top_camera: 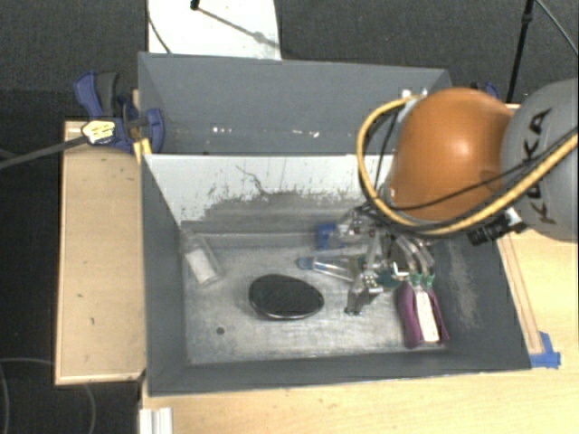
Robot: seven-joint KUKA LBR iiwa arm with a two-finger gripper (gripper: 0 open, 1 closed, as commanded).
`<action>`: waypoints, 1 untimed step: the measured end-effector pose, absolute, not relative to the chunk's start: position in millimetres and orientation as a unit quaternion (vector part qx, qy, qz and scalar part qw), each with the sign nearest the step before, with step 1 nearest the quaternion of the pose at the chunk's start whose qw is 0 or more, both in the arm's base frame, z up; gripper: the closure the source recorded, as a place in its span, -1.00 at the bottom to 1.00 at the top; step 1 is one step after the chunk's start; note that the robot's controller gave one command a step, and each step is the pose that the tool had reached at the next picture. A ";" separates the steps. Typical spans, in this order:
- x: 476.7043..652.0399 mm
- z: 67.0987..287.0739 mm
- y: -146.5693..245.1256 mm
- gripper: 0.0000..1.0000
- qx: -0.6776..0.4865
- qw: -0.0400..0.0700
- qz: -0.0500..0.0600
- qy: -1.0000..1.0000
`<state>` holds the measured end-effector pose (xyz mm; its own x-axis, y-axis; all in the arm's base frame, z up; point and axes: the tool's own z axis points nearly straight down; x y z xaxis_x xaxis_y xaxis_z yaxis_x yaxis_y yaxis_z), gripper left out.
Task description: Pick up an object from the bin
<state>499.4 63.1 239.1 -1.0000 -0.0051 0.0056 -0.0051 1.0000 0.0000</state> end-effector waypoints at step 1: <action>549.5 81.9 114.3 -1.00 0.078 0.002 0.000 -0.997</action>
Offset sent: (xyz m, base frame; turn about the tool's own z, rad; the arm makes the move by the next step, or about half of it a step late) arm 0.0508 0.0502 -0.1531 -0.1503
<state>549.5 114.3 81.9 -0.9879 -0.1549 0.0038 -0.1549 0.9879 0.0010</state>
